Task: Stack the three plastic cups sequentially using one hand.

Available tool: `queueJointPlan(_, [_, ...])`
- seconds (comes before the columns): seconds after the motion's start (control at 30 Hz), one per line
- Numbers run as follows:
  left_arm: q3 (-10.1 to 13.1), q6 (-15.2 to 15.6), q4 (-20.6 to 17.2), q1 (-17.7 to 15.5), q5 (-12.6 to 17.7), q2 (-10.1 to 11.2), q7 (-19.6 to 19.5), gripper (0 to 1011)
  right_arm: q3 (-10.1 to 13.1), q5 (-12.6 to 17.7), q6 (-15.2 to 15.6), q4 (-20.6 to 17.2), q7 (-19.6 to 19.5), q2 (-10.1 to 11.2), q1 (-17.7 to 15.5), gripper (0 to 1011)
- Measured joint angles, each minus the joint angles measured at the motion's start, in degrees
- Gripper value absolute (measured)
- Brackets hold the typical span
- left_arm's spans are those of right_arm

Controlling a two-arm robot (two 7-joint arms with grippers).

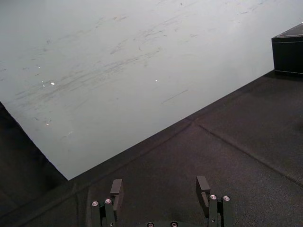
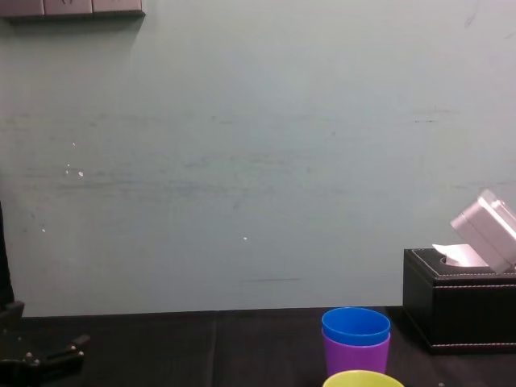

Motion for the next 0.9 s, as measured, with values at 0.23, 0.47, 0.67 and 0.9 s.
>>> queueJointPlan(0.23, [0.0, 0.0, 0.0, 0.0, 0.0, 0.0, 0.0, 1011, 0.0, 0.0, 0.0, -0.1, 0.0, 0.1, 0.0, 995])
queueJointPlan(0.47, [0.0, 0.0, 0.0, 0.0, 0.0, 0.0, 0.0, 1011, 0.0, 0.0, 0.0, -0.2, 0.0, 0.1, 0.0, 840])
queueJointPlan(0.67, [0.0, 0.0, 0.0, 0.0, 0.0, 0.0, 0.0, 1011, 0.0, 0.0, 0.0, -0.2, 0.0, 0.1, 0.0, 736])
queueJointPlan(0.9, [0.0, 0.0, 0.0, 0.0, 0.0, 0.0, 0.0, 1011, 0.2, 0.2, 0.2, -0.7, 0.0, 0.2, -0.2, 731])
